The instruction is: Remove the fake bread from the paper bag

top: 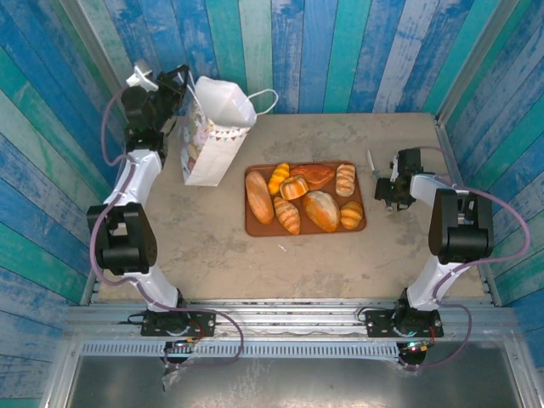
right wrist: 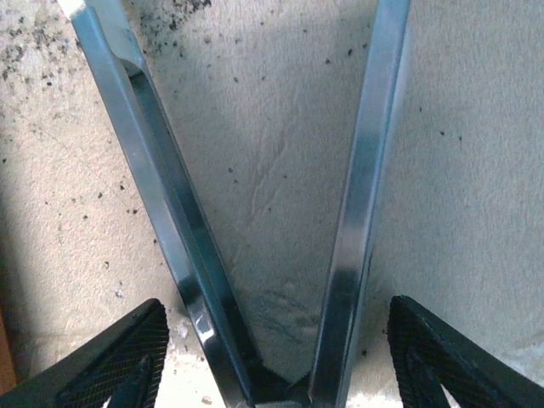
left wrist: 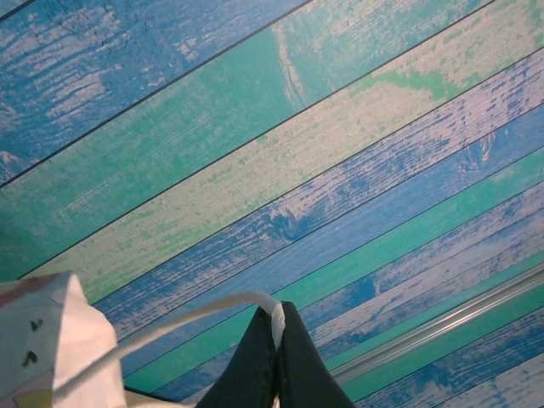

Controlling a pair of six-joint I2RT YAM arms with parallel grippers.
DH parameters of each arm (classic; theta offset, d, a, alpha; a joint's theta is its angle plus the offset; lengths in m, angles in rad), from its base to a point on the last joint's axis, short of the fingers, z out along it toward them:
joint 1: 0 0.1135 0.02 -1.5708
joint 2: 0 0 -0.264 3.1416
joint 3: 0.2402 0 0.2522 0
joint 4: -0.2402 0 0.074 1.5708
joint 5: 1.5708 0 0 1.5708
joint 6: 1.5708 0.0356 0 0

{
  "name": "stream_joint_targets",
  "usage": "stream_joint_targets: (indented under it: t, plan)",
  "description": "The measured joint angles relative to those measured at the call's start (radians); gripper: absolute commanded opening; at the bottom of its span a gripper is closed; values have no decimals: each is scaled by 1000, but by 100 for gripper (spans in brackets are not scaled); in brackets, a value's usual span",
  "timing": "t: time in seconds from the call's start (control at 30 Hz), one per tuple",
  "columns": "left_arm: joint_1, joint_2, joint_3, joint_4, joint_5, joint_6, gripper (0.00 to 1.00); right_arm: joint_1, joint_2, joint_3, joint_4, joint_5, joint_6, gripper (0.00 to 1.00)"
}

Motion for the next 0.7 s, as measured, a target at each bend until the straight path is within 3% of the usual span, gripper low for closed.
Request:
stream_joint_targets:
  t: [0.47,0.5,0.53,0.7]
  plan:
    - [-25,42,38,36,15,-68,0,-4,-222,0,-116,29,32,82]
    - [-29,45,43,41,15,-74,0,-4,-239,0,-123,30,33,87]
    - [-34,50,48,48,16,-79,0,-4,-256,1,-130,31,34,100]
    - [-54,74,58,78,15,-109,0,-5,-330,1,-166,33,34,100]
